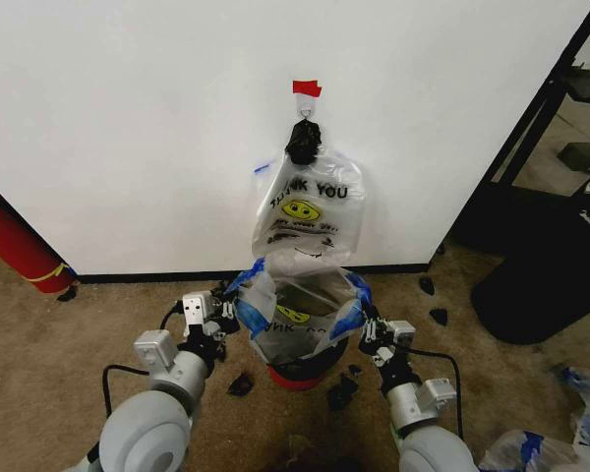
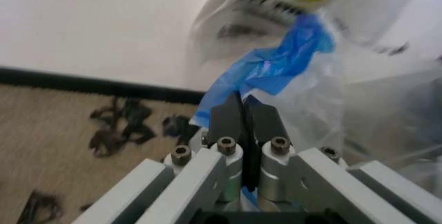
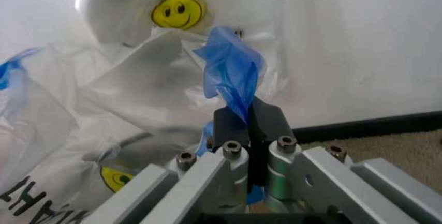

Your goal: Pick up the garbage bag from the wall and place it over the trash bin.

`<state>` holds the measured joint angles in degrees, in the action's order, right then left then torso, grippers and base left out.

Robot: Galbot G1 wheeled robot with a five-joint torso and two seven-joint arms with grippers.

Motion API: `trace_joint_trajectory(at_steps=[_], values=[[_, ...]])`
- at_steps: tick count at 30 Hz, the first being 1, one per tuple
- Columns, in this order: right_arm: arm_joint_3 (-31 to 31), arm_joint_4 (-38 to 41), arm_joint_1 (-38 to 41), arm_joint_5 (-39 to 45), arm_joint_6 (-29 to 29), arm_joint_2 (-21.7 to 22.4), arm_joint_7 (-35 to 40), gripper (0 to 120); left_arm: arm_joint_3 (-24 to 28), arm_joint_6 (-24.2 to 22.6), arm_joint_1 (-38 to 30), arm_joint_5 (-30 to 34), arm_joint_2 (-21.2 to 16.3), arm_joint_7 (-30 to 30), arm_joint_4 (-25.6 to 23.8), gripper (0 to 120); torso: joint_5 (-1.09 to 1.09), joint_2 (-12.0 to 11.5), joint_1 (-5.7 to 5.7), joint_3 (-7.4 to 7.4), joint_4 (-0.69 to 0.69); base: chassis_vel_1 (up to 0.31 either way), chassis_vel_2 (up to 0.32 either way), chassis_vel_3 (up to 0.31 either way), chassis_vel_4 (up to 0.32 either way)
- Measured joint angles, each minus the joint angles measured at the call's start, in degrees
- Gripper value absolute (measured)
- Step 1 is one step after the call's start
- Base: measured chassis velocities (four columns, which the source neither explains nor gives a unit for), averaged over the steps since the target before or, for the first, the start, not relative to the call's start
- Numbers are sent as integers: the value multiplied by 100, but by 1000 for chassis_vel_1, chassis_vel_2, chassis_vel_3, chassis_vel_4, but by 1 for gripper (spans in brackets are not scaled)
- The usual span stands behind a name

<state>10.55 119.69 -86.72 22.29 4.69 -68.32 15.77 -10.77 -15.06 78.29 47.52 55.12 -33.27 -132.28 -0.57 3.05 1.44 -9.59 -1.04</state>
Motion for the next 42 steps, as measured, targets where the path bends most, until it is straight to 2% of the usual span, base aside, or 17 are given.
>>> trace_joint_trajectory(at_steps=[4,9,14,18,24,31,37,42], values=[[-12,-9,-3,-18,-133,-47,90,0,-30,-41,66,27,48,-220,27,0,0,0,0,0,0,0,0,0,0],[45,-9,-100,-64,-569,28,311,0,-202,-239,343,12,-87,-386,-126,0,0,0,0,0,1,0,0,0,0],[85,-12,-147,-16,-1300,175,680,0,-237,-733,575,122,-188,-662,-226,0,0,0,0,0,1,0,0,0,0],[99,80,-75,95,-1733,331,837,0,-215,-1127,501,438,-305,-891,-296,0,0,0,0,0,0,0,0,0,0],[217,505,-60,379,-2369,704,993,0,-280,-1624,269,1191,-723,-1233,-667,0,0,0,0,0,-1,0,0,0,0],[283,869,-315,470,-2729,1089,1125,0,-229,-1926,411,1772,-1062,-1495,-942,0,0,0,0,0,0,0,0,0,0],[302,874,-377,468,-2839,1255,1222,0,-209,-1997,462,1974,-1154,-1615,-918,0,0,0,0,0,0,0,0,0,0],[168,645,-117,528,-2911,1184,1276,0,-98,-1997,307,1986,-1069,-1627,-731,0,0,0,0,0,0,0,0,0,0]])
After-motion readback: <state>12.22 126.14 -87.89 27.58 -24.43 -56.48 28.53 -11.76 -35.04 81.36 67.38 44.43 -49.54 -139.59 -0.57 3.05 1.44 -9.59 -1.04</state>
